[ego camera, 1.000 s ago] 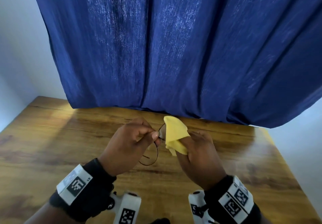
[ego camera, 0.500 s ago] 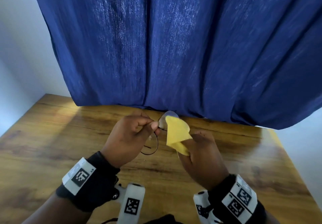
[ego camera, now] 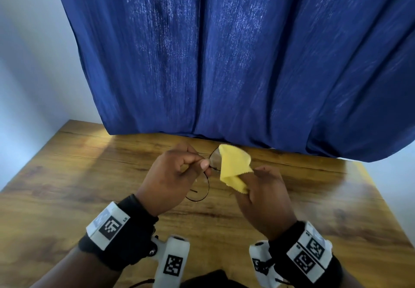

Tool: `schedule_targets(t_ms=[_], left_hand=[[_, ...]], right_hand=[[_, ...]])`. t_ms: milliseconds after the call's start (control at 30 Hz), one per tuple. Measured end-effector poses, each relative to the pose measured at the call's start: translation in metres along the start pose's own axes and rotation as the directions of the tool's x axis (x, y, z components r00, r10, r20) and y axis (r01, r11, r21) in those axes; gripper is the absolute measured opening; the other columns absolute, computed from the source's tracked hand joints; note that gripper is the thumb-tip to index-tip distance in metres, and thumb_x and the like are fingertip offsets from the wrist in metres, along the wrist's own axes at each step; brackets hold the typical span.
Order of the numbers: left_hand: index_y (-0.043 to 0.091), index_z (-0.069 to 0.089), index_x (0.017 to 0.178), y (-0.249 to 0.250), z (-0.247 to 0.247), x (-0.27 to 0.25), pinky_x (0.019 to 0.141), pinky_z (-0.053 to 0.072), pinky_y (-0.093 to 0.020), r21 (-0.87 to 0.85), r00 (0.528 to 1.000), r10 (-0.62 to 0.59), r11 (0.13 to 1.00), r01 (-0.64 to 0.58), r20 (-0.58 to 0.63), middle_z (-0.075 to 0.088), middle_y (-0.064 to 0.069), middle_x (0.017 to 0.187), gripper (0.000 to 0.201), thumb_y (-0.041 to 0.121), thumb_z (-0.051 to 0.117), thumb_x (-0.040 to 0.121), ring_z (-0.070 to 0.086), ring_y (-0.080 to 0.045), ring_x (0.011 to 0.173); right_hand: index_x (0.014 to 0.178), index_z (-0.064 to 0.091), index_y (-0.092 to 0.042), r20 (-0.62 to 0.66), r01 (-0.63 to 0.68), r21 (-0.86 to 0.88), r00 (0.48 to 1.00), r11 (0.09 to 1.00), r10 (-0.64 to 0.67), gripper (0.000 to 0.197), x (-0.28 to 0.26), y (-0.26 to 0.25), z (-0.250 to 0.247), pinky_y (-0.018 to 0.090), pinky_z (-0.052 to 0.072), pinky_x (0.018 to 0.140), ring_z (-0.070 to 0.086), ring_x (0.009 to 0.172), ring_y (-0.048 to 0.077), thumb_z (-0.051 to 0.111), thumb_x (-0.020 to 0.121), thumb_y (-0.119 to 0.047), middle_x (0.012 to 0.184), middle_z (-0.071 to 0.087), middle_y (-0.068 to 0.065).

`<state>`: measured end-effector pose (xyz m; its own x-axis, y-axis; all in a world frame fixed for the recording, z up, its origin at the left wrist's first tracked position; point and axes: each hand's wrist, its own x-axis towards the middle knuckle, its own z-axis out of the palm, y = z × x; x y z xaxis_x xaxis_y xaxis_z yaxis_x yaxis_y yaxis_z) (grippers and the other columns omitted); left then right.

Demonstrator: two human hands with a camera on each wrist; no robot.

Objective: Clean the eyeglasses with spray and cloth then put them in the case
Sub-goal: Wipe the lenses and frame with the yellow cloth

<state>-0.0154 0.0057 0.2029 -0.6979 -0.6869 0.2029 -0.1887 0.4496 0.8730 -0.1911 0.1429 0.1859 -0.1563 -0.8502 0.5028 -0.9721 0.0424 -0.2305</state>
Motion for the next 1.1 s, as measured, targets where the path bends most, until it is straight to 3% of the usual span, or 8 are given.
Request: schedule_targets(t_ms=[267,367,500,633,733,867,1000,1100], left_hand=[[0.028,0.078,0.105,-0.008,-0.008,-0.002,0.095,0.053,-0.026,0.001,0.991,-0.061,0.998,0.062,0.118,0.069,0.011,0.111,0.019,0.021,0.061,0.102,0.066,-0.005,0.107],[0.028,0.078,0.102,-0.008,-0.010,-0.002,0.090,0.051,-0.021,0.034,0.993,-0.062,0.998,0.059,0.098,0.068,0.013,0.107,0.020,0.017,0.061,0.102,0.065,-0.002,0.102],[0.032,0.079,0.094,-0.004,-0.010,-0.001,0.085,0.050,-0.015,0.070,0.995,-0.052,0.997,0.046,0.091,0.067,0.010,0.102,0.023,0.018,0.062,0.101,0.065,-0.005,0.097],[0.033,0.073,0.086,0.002,-0.005,-0.001,0.075,0.043,-0.010,0.126,0.995,-0.044,0.991,0.032,0.094,0.065,0.012,0.099,0.023,0.018,0.062,0.100,0.062,-0.002,0.094],[0.030,0.079,0.089,0.003,-0.001,-0.001,0.079,0.041,-0.003,0.125,0.997,-0.023,0.992,0.013,0.080,0.065,0.012,0.099,0.024,0.016,0.063,0.100,0.061,-0.001,0.099],[0.024,0.077,0.091,0.005,0.005,0.000,0.075,0.043,-0.007,0.134,0.997,-0.039,0.990,0.030,0.064,0.064,0.012,0.098,0.018,0.015,0.064,0.099,0.061,-0.002,0.097],[0.034,0.076,0.086,0.008,0.006,-0.002,0.078,0.041,-0.002,0.116,0.998,-0.035,0.993,0.029,0.048,0.065,0.012,0.098,0.028,0.014,0.064,0.100,0.061,0.000,0.097],[0.024,0.076,0.088,0.007,0.008,-0.002,0.072,0.041,-0.007,0.157,0.997,-0.066,0.986,0.060,0.037,0.064,0.012,0.096,0.020,0.015,0.064,0.100,0.061,0.000,0.094]], right_hand=[[0.081,0.067,-0.023,0.026,-0.028,0.001,0.999,1.000,0.028,0.020,0.004,-0.011,0.013,0.040,0.053,0.077,0.052,0.048,0.010,0.051,0.088,-0.032,0.054,0.058,-0.009],[0.078,0.069,-0.026,0.081,0.045,0.013,0.996,0.999,-0.046,0.019,0.000,-0.017,0.013,0.041,0.053,0.078,0.054,0.051,0.007,0.052,0.084,-0.031,0.057,0.060,-0.011],[0.083,0.069,-0.023,0.049,-0.040,-0.013,0.998,0.999,0.040,0.021,0.007,-0.006,0.010,0.043,0.055,0.080,0.057,0.050,0.012,0.050,0.085,-0.031,0.058,0.062,-0.008],[0.090,0.069,-0.027,0.165,0.100,-0.031,0.982,0.994,-0.094,0.020,0.006,-0.002,0.006,0.042,0.050,0.087,0.062,0.061,0.011,0.050,0.087,-0.032,0.067,0.066,-0.009],[0.086,0.068,-0.024,0.088,0.008,-0.023,0.996,1.000,-0.006,0.016,0.013,0.007,0.002,0.046,0.056,0.083,0.060,0.056,0.013,0.052,0.083,-0.028,0.064,0.066,-0.007],[0.092,0.067,-0.027,0.195,0.134,-0.017,0.972,0.991,-0.128,0.016,0.007,0.003,0.005,0.042,0.051,0.088,0.062,0.062,0.012,0.053,0.086,-0.031,0.067,0.067,-0.009],[0.086,0.067,-0.024,0.097,0.024,-0.012,0.995,1.000,-0.022,0.006,0.016,0.013,0.001,0.044,0.057,0.078,0.060,0.055,0.013,0.063,0.082,-0.024,0.063,0.065,-0.008],[0.088,0.067,-0.026,0.176,0.157,-0.014,0.973,0.988,-0.152,0.016,0.011,0.003,0.002,0.040,0.052,0.080,0.059,0.057,0.010,0.052,0.085,-0.030,0.065,0.065,-0.010]])
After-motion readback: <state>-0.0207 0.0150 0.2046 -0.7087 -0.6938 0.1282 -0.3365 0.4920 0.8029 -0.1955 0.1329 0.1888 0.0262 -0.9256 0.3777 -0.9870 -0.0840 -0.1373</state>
